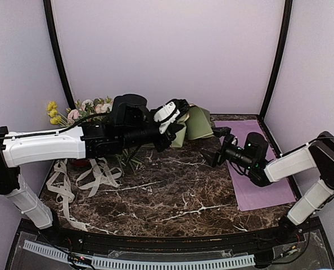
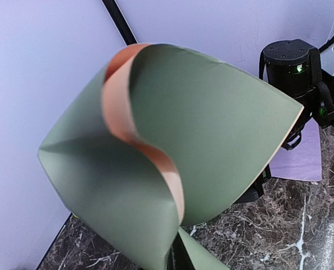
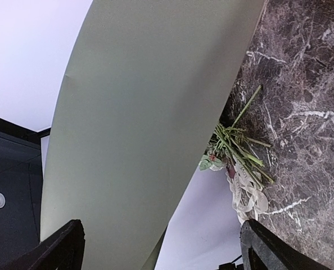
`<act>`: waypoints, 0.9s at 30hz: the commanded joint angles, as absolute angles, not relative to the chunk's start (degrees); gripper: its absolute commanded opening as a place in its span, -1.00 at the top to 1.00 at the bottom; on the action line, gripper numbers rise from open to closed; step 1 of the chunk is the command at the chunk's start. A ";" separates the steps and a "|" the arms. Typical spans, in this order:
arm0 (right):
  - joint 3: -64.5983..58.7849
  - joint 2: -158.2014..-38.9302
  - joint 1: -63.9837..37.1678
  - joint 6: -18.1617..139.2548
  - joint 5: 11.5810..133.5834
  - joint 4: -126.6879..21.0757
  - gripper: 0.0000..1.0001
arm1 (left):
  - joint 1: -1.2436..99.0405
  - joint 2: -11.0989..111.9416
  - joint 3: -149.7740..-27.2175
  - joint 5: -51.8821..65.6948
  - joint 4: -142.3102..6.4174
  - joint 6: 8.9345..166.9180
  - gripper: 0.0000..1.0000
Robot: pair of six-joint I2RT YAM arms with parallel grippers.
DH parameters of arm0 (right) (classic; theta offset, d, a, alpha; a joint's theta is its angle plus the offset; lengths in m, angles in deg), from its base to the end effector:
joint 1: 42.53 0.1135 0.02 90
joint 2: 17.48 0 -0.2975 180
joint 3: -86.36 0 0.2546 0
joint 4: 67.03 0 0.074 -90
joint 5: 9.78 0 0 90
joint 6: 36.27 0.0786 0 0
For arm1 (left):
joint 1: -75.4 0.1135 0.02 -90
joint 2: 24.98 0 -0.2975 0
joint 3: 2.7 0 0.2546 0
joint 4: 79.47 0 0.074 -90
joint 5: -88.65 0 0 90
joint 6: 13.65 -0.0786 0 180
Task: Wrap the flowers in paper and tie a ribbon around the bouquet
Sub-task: Unfold the folded wrapping paper at the center of the board.
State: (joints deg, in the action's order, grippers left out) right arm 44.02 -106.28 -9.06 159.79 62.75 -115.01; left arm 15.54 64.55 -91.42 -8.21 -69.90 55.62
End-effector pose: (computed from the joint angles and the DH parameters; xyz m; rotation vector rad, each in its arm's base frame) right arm 0.2690 0.2061 0.2303 0.9231 1.7863 2.0192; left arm 0.2199 -0.3600 0.3800 1.0742 1.4031 -0.3929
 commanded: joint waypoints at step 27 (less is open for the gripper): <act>18.03 -82.85 16.87 64.81 81.17 -39.10 -0.88 | 14.84 59.63 -93.27 -15.09 -49.32 56.15 1.00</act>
